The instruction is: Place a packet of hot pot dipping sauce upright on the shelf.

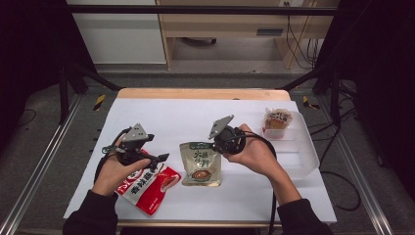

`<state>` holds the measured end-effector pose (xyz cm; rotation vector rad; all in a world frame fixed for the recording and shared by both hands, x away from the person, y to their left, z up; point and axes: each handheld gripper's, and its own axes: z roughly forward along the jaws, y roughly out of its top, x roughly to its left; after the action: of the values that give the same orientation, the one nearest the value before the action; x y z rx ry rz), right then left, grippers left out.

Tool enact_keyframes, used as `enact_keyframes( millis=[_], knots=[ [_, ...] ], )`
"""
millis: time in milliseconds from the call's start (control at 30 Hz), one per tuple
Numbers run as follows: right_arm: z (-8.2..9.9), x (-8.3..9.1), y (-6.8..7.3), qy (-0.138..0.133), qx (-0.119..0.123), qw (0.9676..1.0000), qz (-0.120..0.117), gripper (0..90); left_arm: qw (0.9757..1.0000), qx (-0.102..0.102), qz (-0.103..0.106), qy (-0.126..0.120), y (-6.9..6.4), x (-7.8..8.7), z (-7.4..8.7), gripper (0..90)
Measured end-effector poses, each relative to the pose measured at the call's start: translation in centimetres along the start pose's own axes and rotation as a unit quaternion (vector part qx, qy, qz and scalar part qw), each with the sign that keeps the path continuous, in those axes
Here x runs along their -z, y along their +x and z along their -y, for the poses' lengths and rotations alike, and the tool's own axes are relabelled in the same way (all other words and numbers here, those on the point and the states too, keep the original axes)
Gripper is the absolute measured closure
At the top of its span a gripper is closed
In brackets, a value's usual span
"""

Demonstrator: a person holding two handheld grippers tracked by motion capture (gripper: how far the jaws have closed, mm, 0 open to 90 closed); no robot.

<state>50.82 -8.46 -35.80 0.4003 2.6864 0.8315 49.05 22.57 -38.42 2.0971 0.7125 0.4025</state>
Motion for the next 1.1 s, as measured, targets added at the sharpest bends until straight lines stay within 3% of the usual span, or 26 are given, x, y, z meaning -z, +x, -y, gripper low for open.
enact_keyframes(
  millis=[367,767,967,1100],
  knots=[
    [0.4,1.2,0.7,-0.011,-0.008,0.9999,-0.002,90.0,0.9999,0.016,-0.006,0.002,1.1,0.7,1.0,8.7],
    [1.2,4.5,1.9,-0.025,-0.013,0.9996,-0.005,90.0,0.9996,0.024,-0.011,0.002,1.7,1.0,1.4,9.2],
    [1.2,5.6,1.1,-0.005,-0.006,0.9999,0.012,90.0,0.9996,0.023,-0.011,0.013,1.7,0.6,1.7,9.2],
    [0.9,6.9,0.0,-0.009,-0.013,0.9996,0.024,90.0,0.9995,0.021,-0.012,0.02,1.7,0.4,1.8,9.3]
  ],
)
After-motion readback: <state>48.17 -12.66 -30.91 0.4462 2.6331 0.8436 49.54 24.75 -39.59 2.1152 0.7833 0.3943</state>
